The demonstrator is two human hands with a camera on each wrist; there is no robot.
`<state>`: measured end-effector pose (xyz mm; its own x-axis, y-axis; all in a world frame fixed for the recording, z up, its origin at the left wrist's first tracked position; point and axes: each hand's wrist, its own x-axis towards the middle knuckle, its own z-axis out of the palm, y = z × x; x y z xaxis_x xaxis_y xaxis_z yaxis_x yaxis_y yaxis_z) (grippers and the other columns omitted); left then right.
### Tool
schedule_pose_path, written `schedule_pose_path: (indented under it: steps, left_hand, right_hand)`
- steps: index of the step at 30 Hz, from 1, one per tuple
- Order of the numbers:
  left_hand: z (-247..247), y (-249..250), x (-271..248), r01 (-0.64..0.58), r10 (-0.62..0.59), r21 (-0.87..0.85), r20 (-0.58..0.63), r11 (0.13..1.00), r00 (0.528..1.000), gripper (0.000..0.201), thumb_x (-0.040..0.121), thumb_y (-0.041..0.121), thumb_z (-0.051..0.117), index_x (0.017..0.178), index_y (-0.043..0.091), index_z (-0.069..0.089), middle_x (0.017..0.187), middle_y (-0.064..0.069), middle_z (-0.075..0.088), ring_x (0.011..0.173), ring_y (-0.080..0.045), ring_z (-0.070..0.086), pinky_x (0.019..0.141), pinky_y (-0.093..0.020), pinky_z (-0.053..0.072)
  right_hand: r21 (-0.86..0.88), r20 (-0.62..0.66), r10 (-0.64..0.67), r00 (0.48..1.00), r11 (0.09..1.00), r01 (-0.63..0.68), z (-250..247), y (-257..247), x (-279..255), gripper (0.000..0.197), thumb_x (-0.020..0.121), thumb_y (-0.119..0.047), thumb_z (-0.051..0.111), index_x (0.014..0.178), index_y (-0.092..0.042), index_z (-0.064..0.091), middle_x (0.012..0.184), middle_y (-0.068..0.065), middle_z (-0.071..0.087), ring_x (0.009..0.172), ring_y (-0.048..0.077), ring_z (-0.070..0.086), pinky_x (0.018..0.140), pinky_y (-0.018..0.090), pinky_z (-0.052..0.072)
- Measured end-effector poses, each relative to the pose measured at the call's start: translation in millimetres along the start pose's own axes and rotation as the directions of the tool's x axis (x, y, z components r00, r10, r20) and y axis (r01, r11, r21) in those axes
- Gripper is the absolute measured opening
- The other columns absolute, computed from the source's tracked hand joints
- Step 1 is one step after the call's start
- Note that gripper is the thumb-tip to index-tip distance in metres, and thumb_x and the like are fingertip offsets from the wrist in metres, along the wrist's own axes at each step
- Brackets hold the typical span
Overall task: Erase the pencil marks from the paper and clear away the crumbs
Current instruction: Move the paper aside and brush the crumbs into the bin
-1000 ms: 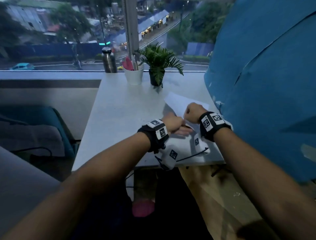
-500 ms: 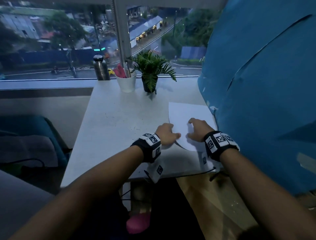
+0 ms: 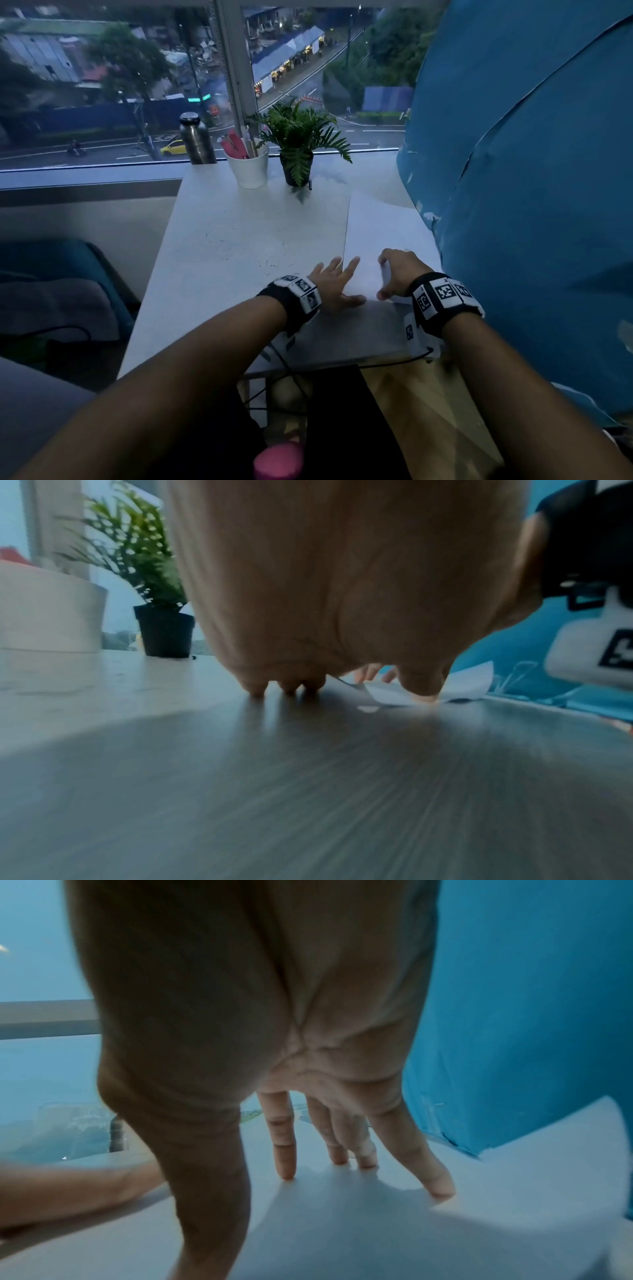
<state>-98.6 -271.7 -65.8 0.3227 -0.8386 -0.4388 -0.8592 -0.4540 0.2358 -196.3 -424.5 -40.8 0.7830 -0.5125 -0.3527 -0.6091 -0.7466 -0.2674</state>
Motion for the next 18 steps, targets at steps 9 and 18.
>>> schedule_pose_path:
  steps: [9,18]
  left_hand:
    - [-1,-106,-42,0.289,-0.289,0.162,-0.026,0.943,0.957,0.087,0.095,0.070,0.021,0.155,0.019,-0.014,0.162,-0.001,-0.021,0.151,-0.025,-0.011,0.119,-0.051,-0.005]
    - [23,-15,-53,-0.282,0.261,0.371,0.107,0.885,0.959,0.081,0.097,0.064,0.029,0.157,0.021,-0.002,0.165,0.000,-0.008,0.151,-0.018,-0.004,0.120,-0.049,-0.001]
  right_hand:
    - [-0.018,0.039,-0.047,0.998,0.999,0.047,4,-4,-3,0.075,0.069,-0.025,0.085,0.130,-0.014,0.043,0.129,0.010,0.048,0.116,0.027,0.050,0.092,0.036,0.047]
    - [-0.041,0.030,-0.040,0.999,0.998,0.041,3,-7,-10,0.071,0.070,-0.019,0.081,0.130,-0.013,0.044,0.129,0.011,0.050,0.116,0.027,0.051,0.086,0.032,0.045]
